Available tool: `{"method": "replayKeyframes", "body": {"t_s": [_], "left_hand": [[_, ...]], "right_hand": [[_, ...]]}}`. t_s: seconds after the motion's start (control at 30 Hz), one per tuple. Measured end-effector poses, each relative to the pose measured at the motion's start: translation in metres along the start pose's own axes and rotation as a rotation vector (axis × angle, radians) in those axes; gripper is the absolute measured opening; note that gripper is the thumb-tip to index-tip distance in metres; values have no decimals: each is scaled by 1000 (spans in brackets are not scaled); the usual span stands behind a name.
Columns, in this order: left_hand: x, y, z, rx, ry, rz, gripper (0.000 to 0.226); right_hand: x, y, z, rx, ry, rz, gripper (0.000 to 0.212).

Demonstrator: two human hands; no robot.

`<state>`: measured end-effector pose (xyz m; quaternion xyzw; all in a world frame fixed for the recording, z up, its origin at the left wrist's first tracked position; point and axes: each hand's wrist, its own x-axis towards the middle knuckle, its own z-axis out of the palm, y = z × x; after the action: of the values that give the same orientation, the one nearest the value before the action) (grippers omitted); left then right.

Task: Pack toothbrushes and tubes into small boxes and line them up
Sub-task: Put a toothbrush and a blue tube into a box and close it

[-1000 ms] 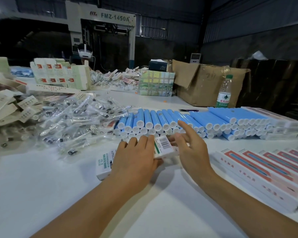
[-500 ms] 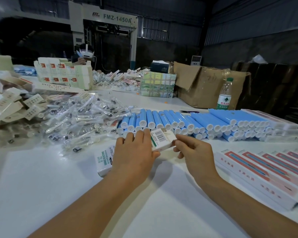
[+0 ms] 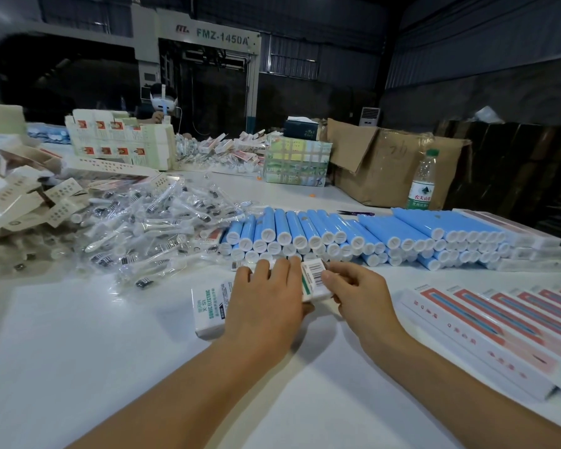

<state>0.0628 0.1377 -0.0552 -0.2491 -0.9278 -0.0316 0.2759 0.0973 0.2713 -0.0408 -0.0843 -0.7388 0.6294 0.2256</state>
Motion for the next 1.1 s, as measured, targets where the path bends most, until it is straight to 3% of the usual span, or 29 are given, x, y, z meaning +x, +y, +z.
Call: {"method": "replayKeyframes", "body": {"t_s": [0.3, 0.43, 0.47, 0.53, 0.63, 0.73, 0.8, 0.83, 0.9, 0.97, 1.1], "left_hand": [[-3, 3, -1, 7, -3, -17, 73], [-1, 0, -5, -23, 33, -60, 72], [0, -2, -6, -33, 49, -77, 71], [2, -4, -9, -54, 64, -105, 72], [0, -2, -9, -45, 51, -75, 73], [-1, 2, -6, -49, 28, -28, 68], [-1, 3, -6, -51, 27, -20, 68], [-1, 5, -6, -47, 17, -14, 69], [-2, 8, -8, -35, -6, 1, 71], [-4, 12, -12, -23, -23, -4, 70], [-8, 11, -14, 6, -39, 9, 69]], "right_hand": [[-4, -1, 5, -127, -58, -77, 31], [0, -5, -2, -289, 52, -236, 14], [4, -4, -5, -249, 128, -215, 26], [10, -7, -8, 44, 186, 29, 42], [6, -11, -3, 676, -141, 475, 59], [5, -8, 0, 810, -259, 423, 38], [5, -5, 1, 661, -178, 280, 17], [2, -4, 3, 475, -141, 184, 12], [-2, 3, 6, -125, -72, -56, 22], [-4, 9, 10, -489, -55, -212, 34], [-8, 9, 9, -404, -91, -229, 33]]}}
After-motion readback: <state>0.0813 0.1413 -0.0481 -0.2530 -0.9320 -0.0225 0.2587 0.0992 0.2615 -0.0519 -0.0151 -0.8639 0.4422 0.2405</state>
